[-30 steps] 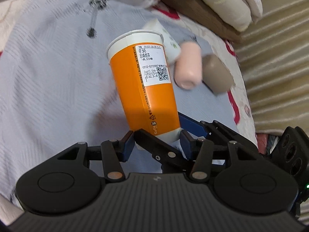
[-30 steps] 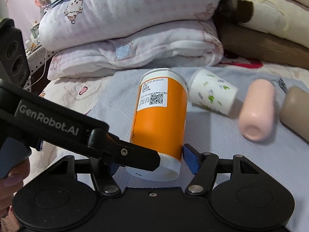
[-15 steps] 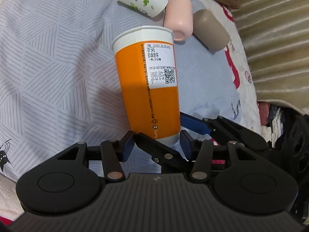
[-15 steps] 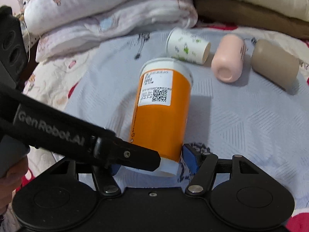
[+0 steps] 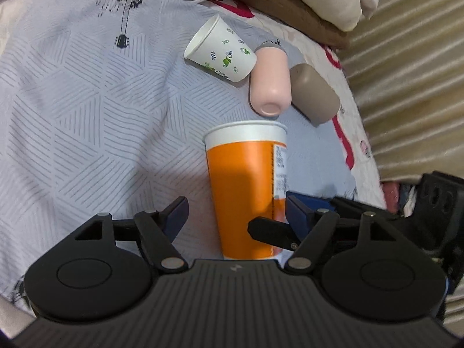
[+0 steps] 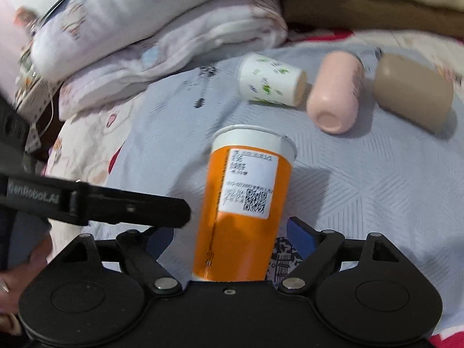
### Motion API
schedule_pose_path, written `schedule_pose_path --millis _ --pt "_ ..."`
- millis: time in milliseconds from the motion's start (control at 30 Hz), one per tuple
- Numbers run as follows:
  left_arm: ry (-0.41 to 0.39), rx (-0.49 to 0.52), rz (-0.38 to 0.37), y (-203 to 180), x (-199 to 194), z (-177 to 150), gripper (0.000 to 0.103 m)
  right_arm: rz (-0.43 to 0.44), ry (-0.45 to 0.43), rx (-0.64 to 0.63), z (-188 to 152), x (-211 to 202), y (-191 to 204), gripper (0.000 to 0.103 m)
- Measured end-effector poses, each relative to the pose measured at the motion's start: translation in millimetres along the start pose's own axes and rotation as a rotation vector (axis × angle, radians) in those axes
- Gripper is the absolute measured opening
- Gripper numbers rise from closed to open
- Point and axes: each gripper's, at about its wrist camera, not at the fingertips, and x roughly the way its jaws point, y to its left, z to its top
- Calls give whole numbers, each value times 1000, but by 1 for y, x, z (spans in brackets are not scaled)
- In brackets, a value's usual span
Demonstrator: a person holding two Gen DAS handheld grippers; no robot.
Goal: Flip cup upright
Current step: 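Rotate the held orange cup with the right gripper until its rim points up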
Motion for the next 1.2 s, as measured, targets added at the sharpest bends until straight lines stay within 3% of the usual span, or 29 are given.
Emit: schedule_pose_path --millis 133,267,367,700,967,1200 --pt "3 -34 -45 8 13 1 72 49 32 72 0 11 -8 88" --pt "9 -48 -78 10 25 1 72 39 32 44 -3 13 -3 83" --pt "10 -42 -72 10 29 1 72 28 32 21 -1 13 -3 72" --pt "9 -21 -48 10 36 0 73 42 32 25 -1 13 -6 72" --pt "2 53 -37 1 38 -3 68 31 23 -7 -4 12 0 72" --pt "-66 163 -11 -15 20 -2 68 31 -38 -81 -4 4 10 72"
